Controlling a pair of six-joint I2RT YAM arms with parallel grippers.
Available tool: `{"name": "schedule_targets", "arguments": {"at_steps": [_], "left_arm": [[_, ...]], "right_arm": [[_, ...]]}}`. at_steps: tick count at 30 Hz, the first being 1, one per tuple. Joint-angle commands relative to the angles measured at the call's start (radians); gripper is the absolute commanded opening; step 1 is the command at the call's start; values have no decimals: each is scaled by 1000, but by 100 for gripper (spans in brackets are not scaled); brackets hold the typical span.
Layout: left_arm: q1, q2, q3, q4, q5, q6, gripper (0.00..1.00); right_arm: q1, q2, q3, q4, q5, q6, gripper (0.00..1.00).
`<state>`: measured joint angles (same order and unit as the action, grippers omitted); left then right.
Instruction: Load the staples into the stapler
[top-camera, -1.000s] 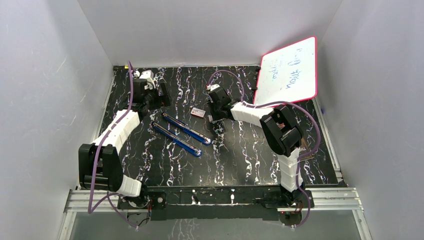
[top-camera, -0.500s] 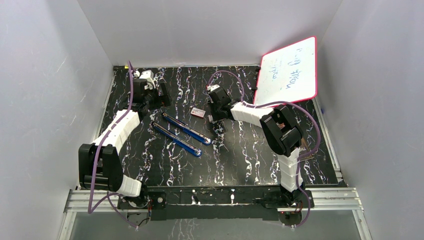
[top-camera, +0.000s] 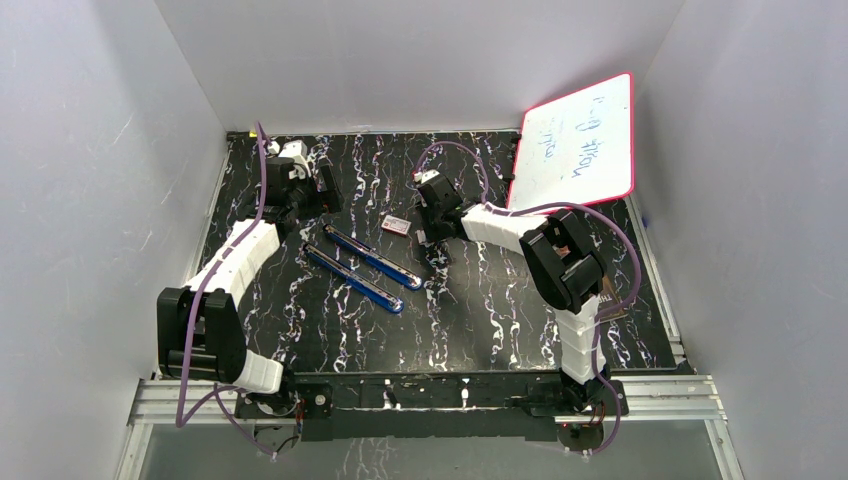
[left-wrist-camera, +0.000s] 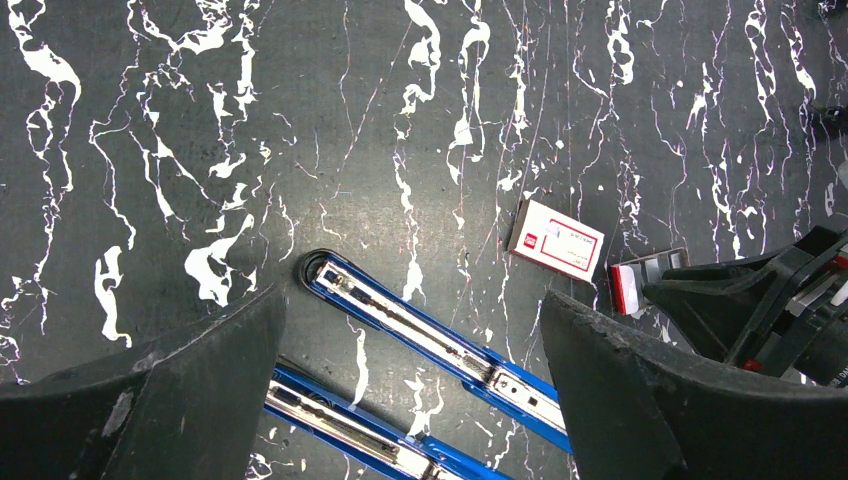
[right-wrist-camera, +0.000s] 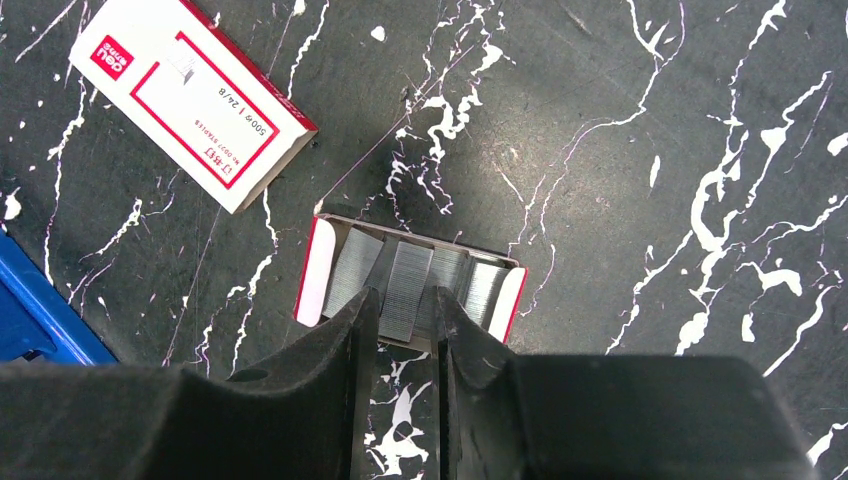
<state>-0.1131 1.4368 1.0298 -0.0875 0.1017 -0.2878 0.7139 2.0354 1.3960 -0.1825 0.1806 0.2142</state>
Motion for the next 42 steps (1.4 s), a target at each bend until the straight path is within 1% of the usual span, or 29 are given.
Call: {"name": "schedule_targets", "arguments": {"at_steps": [1, 11, 26, 42], "left_arm": [[4, -1, 38, -18, 6, 9, 97], [6, -2, 38, -18, 5, 9, 97], [5, -2, 38, -18, 6, 9, 97], [4, -1, 39, -18, 9, 8, 97]], "right_arm": [[4, 9, 16, 3, -4, 10, 33], [3, 27, 30, 0, -14, 10, 36], [3, -17, 35, 8, 9, 7, 28], [4, -70, 28, 20, 25, 8, 25]]}}
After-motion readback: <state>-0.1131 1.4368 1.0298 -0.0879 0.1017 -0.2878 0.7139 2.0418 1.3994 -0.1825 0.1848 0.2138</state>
